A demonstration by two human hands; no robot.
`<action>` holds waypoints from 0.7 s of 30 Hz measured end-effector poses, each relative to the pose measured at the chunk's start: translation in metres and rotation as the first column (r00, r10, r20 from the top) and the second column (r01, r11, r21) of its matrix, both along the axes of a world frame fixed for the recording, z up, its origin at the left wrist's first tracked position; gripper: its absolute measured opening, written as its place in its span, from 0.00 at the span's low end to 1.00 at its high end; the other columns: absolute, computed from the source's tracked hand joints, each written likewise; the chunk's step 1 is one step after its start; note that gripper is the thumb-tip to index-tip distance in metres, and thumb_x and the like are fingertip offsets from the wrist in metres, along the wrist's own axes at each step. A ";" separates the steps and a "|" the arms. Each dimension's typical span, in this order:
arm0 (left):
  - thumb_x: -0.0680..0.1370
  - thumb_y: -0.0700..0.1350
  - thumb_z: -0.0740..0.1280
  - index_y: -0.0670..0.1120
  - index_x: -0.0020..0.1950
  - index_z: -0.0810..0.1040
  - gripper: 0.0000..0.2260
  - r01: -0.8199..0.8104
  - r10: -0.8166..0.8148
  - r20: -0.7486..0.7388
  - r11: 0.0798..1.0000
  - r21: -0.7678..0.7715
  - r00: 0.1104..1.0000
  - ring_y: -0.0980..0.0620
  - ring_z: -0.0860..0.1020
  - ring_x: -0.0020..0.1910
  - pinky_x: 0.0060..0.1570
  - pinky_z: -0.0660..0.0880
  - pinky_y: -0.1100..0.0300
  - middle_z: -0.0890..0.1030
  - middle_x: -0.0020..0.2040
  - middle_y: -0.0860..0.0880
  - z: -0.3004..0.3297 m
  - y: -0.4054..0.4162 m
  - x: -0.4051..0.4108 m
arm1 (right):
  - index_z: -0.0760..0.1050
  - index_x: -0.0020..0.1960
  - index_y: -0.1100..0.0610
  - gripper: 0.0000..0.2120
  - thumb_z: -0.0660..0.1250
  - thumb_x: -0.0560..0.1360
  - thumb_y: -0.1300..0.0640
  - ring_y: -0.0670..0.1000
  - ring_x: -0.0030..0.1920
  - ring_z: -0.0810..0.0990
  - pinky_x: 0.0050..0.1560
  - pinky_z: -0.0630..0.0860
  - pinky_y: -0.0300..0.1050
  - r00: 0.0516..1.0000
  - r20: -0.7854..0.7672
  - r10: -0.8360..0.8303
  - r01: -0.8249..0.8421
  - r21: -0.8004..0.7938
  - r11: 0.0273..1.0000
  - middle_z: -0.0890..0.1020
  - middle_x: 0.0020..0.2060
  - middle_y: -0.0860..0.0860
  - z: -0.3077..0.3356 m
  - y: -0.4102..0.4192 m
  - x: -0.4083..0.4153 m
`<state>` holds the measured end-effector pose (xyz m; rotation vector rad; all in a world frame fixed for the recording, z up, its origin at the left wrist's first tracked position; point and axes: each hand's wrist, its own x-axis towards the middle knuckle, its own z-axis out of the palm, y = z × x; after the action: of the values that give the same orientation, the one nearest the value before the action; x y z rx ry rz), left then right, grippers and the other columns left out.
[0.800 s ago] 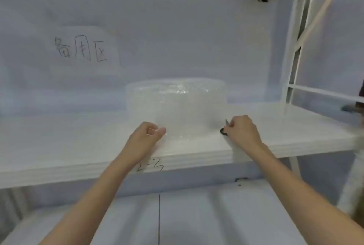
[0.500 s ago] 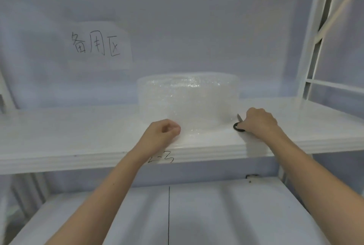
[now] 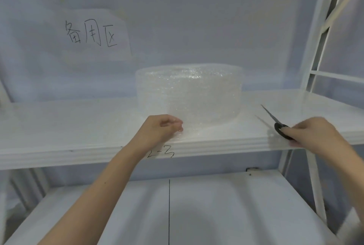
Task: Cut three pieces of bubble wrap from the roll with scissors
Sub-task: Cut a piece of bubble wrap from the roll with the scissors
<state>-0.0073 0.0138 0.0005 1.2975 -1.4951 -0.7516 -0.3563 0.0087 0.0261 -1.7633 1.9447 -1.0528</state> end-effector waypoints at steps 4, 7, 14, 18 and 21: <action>0.77 0.47 0.71 0.45 0.48 0.84 0.07 0.007 -0.007 0.009 1.000 0.011 1.000 0.63 0.78 0.31 0.46 0.75 0.62 0.87 0.42 0.51 0.000 0.001 0.000 | 0.80 0.38 0.63 0.08 0.70 0.73 0.59 0.50 0.32 0.84 0.34 0.80 0.35 0.685 0.693 0.225 -0.151 -0.167 0.974 0.83 0.38 0.63 -0.050 0.034 0.032; 0.76 0.47 0.71 0.46 0.48 0.84 0.06 0.021 -0.021 0.015 1.000 0.021 1.000 0.59 0.82 0.39 0.52 0.77 0.60 0.88 0.43 0.50 -0.001 0.004 0.002 | 0.81 0.42 0.62 0.19 0.78 0.61 0.49 0.47 0.32 0.84 0.30 0.81 0.41 0.433 0.863 0.259 -0.363 -0.096 0.927 0.83 0.37 0.57 -0.078 0.040 0.071; 0.73 0.44 0.74 0.48 0.47 0.84 0.04 0.044 -0.044 -0.002 0.999 0.028 0.999 0.49 0.86 0.50 0.59 0.78 0.55 0.88 0.43 0.48 -0.002 0.008 0.006 | 0.81 0.46 0.66 0.11 0.76 0.67 0.61 0.50 0.38 0.83 0.34 0.81 0.43 0.241 0.933 0.268 -0.678 -0.036 0.734 0.84 0.40 0.55 -0.083 0.047 0.133; 0.76 0.45 0.72 0.45 0.49 0.84 0.05 0.045 -0.045 -0.003 0.999 0.021 0.999 0.54 0.85 0.47 0.56 0.79 0.57 0.88 0.44 0.49 -0.001 0.007 0.006 | 0.77 0.39 0.62 0.09 0.71 0.68 0.55 0.52 0.34 0.79 0.31 0.78 0.46 0.223 0.929 0.294 -0.769 -0.017 0.640 0.77 0.37 0.56 -0.092 0.048 0.142; 0.76 0.47 0.72 0.44 0.48 0.84 0.07 0.029 -0.029 -0.014 0.999 0.042 0.999 0.53 0.83 0.46 0.56 0.78 0.56 0.88 0.45 0.48 0.001 0.005 0.006 | 0.72 0.34 0.57 0.17 0.69 0.69 0.44 0.53 0.35 0.77 0.30 0.76 0.47 0.230 0.922 0.312 -0.823 0.013 0.568 0.75 0.35 0.53 -0.098 0.051 0.144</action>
<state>-0.0014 0.0189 0.0012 1.3022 -1.4969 -0.8137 -0.2127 0.0600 -0.0718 -1.0842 0.6255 -0.7310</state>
